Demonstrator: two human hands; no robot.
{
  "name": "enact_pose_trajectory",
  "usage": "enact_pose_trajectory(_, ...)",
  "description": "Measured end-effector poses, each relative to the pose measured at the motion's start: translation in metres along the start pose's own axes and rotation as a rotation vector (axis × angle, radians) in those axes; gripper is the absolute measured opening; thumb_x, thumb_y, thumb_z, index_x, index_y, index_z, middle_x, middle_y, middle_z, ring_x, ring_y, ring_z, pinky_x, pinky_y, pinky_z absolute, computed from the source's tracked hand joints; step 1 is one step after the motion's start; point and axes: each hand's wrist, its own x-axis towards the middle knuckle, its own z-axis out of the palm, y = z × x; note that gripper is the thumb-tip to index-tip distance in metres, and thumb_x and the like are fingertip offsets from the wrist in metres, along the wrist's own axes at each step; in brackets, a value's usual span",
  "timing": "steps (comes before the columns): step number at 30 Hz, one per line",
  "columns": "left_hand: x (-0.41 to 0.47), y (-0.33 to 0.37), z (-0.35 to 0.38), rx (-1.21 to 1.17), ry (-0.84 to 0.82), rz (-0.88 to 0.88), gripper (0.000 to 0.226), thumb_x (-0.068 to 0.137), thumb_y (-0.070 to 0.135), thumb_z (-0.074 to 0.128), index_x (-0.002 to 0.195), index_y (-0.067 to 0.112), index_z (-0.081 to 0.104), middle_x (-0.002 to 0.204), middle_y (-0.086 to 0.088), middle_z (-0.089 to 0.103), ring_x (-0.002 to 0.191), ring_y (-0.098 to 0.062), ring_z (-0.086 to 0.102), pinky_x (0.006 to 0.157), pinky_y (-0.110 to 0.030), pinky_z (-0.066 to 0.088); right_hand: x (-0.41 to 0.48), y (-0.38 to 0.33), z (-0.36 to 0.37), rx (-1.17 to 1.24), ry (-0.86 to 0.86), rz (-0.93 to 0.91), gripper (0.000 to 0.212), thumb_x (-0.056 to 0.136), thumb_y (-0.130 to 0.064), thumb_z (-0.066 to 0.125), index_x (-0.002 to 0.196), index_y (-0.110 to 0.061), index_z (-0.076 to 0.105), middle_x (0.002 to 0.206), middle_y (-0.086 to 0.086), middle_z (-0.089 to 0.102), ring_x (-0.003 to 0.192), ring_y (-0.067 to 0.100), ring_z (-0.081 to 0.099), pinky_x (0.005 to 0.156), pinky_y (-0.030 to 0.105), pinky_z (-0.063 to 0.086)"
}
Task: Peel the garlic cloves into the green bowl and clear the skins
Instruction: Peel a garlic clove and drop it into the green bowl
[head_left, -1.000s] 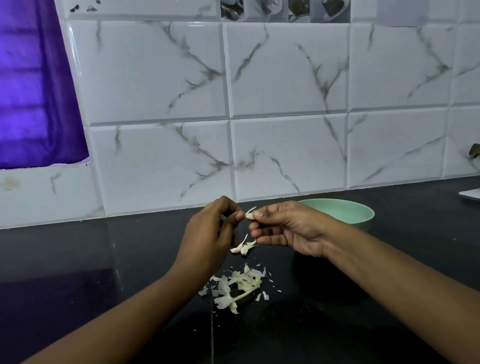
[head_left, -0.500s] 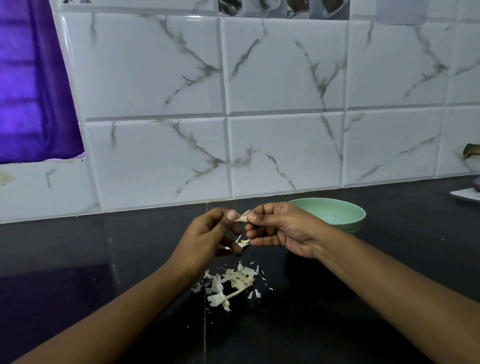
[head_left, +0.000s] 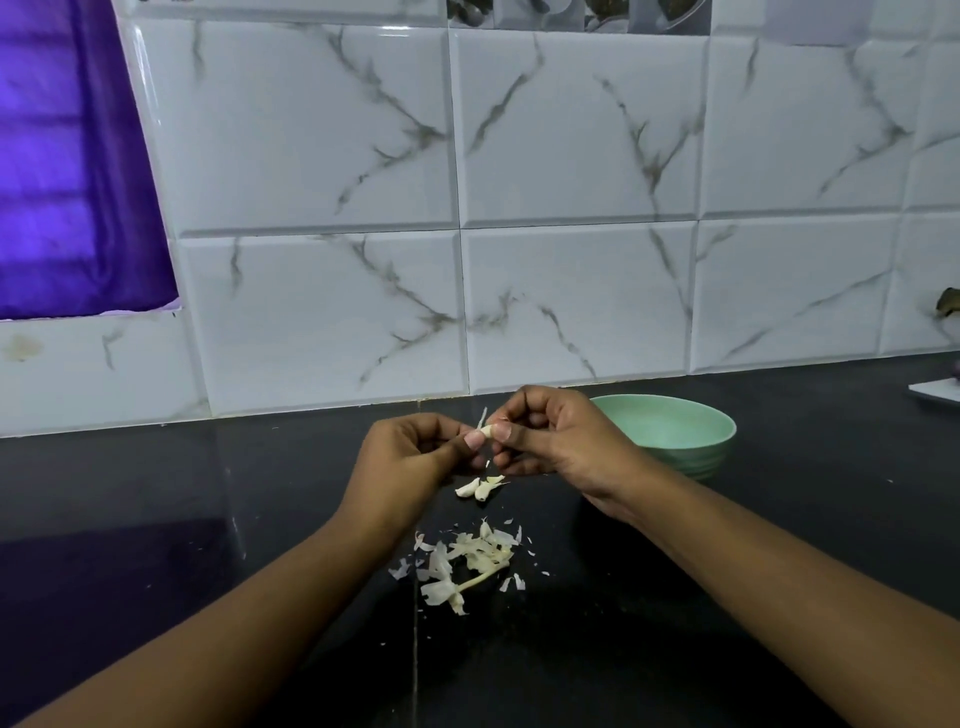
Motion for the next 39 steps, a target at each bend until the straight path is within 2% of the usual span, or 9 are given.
enact_pose_trajectory(4,-0.001,0.002,-0.002,-0.179,-0.133,-0.171,0.018,0.089,0.014,0.060,0.072,0.011,0.066,0.072,-0.004,0.072,0.067,-0.011,0.070,0.062,-0.021,0.052,0.000,0.002,-0.006,0.055,-0.092,0.015,0.008,0.088,0.000,0.058,0.088,-0.008,0.061,0.071,0.003,0.065,0.064,0.009,0.064,0.064,0.023,0.057)
enact_pose_trajectory(7,-0.002,-0.001,-0.002,-0.170,-0.180,-0.193,0.017,0.086,0.021,0.061,0.071,0.016,0.065,0.073,-0.002,0.071,0.068,-0.009,0.069,0.069,-0.027,0.047,0.000,0.005,-0.009,0.116,-0.145,0.076,0.008,0.088,0.000,0.057,0.090,-0.007,0.061,0.068,0.000,0.066,0.064,0.009,0.064,0.064,0.023,0.058)
enact_pose_trajectory(12,0.000,-0.004,-0.003,-0.239,-0.182,-0.198,0.017,0.072,0.031,0.063,0.067,0.015,0.065,0.072,-0.003,0.069,0.067,-0.011,0.068,0.076,-0.033,0.050,-0.001,0.007,-0.007,0.182,-0.146,-0.001,0.008,0.078,-0.006,0.062,0.086,-0.007,0.059,0.070,-0.001,0.066,0.065,0.010,0.065,0.061,0.024,0.057)
enact_pose_trajectory(17,0.000,-0.008,0.002,-0.342,-0.128,-0.173,0.015,0.073,0.027,0.064,0.075,0.012,0.063,0.066,-0.001,0.066,0.062,-0.010,0.067,0.069,-0.029,0.055,-0.001,0.009,-0.005,0.202,-0.120,-0.032,0.013,0.073,-0.009,0.065,0.083,-0.007,0.058,0.074,0.006,0.069,0.067,0.013,0.067,0.062,0.027,0.058)
enact_pose_trajectory(23,0.001,-0.015,0.003,-0.277,-0.042,0.005,0.018,0.076,0.019,0.063,0.082,0.002,0.064,0.067,-0.008,0.069,0.060,-0.016,0.066,0.068,-0.031,0.058,-0.001,0.007,-0.002,0.021,-0.100,0.039,0.001,0.088,-0.006,0.060,0.087,-0.006,0.060,0.068,0.001,0.070,0.060,0.011,0.066,0.059,0.024,0.057)
enact_pose_trajectory(26,0.003,-0.016,0.002,-0.195,-0.024,0.100,0.007,0.084,0.008,0.061,0.080,0.003,0.063,0.064,-0.004,0.069,0.060,-0.015,0.066,0.065,-0.027,0.058,-0.001,0.007,0.000,0.052,-0.115,0.100,0.008,0.093,-0.011,0.054,0.089,-0.006,0.059,0.067,0.002,0.068,0.059,0.010,0.066,0.056,0.023,0.056)
enact_pose_trajectory(31,0.006,-0.018,-0.002,-0.091,-0.034,0.161,0.014,0.076,0.022,0.064,0.077,0.009,0.063,0.064,0.000,0.066,0.058,-0.018,0.065,0.063,-0.032,0.057,-0.003,0.004,0.001,0.125,-0.167,0.189,0.011,0.096,-0.015,0.049,0.094,-0.006,0.056,0.069,0.004,0.065,0.060,0.012,0.065,0.062,0.030,0.058)
enact_pose_trajectory(35,0.006,-0.018,-0.004,-0.049,-0.042,0.149,0.014,0.075,0.025,0.064,0.073,0.012,0.062,0.064,-0.001,0.063,0.057,-0.025,0.065,0.061,-0.032,0.057,-0.004,0.004,0.007,-0.075,-0.171,0.164,0.017,0.101,-0.022,0.041,0.090,-0.012,0.050,0.071,0.003,0.054,0.059,0.011,0.055,0.056,0.032,0.057)
enact_pose_trajectory(39,0.006,-0.017,-0.004,-0.044,-0.066,0.106,0.013,0.086,0.009,0.061,0.072,0.009,0.061,0.065,-0.004,0.060,0.057,-0.026,0.063,0.058,-0.026,0.055,-0.004,0.004,0.008,-0.223,-0.121,0.098,0.025,0.102,-0.025,0.036,0.083,-0.015,0.049,0.067,0.001,0.047,0.052,0.007,0.047,0.052,0.031,0.054)
